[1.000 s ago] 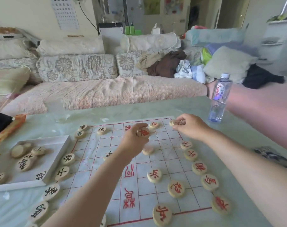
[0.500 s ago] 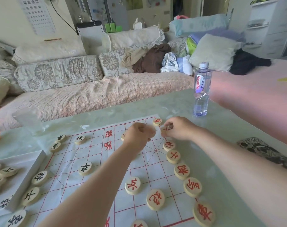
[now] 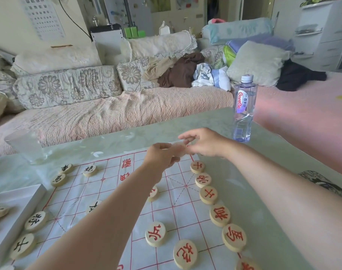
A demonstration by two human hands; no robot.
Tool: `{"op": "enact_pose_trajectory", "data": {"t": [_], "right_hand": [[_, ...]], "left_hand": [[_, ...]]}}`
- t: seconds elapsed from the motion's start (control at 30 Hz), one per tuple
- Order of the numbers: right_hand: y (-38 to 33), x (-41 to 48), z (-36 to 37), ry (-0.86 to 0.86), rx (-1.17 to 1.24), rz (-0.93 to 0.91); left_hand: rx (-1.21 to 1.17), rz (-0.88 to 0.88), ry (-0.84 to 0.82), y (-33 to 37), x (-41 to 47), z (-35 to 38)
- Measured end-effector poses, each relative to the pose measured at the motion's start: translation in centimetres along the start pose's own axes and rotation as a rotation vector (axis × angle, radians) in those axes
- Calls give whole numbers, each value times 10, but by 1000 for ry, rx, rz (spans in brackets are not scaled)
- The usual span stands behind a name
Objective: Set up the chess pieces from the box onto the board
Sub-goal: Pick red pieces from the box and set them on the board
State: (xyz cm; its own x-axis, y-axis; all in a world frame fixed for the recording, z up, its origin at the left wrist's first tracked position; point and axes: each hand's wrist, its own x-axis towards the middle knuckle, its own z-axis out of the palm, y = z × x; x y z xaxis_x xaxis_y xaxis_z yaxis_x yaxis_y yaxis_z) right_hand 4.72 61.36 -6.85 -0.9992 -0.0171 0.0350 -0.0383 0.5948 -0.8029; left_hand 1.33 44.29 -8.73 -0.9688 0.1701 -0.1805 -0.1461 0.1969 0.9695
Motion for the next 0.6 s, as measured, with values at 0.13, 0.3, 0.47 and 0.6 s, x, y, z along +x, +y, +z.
{"op": "enact_pose_trajectory", "data": {"t": [0.13,0.3,0.47,0.6], "right_hand": [[0,16,5,48,73,-80],[15,48,6,204,-4,-42],[46,81,6,298,-137,62],[66,99,6,255,-203,121]], "left_hand": [[-100,-16,-32,16,19,5],[192,140,60,22,54,9],[711,277,45,12,80,11],[868,292,30,4,99,13]]}}
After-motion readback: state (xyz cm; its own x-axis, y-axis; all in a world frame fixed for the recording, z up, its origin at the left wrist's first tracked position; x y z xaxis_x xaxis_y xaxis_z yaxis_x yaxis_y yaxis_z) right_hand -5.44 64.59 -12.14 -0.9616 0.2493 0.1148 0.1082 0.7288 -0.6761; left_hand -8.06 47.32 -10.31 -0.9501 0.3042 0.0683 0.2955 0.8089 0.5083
